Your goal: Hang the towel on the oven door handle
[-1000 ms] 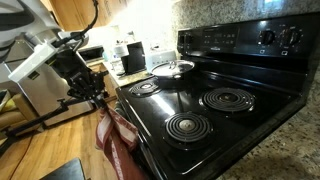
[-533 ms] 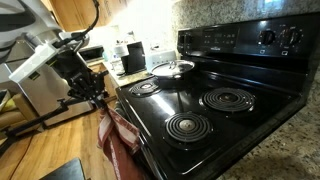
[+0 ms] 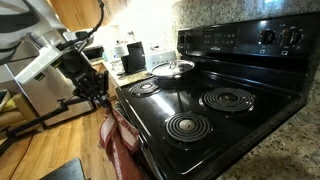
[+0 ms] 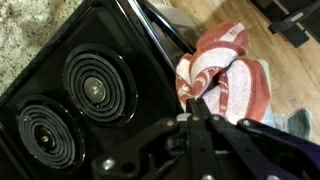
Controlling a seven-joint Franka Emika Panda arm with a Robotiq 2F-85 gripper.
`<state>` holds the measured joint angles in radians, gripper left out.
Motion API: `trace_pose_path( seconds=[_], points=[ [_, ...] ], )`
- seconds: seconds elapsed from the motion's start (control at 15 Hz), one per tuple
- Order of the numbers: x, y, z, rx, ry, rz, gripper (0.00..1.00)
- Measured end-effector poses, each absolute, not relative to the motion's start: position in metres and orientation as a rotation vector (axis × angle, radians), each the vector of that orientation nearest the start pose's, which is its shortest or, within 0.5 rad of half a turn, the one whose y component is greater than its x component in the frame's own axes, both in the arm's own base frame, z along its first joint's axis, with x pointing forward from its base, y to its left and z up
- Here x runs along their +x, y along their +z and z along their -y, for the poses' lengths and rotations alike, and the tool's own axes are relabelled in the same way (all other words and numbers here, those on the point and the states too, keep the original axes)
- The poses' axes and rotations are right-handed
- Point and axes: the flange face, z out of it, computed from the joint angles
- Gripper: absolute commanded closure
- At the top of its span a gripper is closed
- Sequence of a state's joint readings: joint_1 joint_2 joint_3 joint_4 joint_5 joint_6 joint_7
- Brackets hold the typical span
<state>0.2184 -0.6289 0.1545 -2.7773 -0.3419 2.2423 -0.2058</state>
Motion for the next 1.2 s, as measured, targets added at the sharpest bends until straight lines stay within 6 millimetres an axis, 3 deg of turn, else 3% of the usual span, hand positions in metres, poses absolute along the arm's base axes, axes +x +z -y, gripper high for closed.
trace_pose_path(
  seconds=[0.6, 1.2],
  points=[
    [0.372, 0.391, -0.043, -3.354, -0.383, 0.541, 1.0],
    [0.383, 0.375, -0.011, -3.204, -0.334, 0.389, 0.99]
  ],
)
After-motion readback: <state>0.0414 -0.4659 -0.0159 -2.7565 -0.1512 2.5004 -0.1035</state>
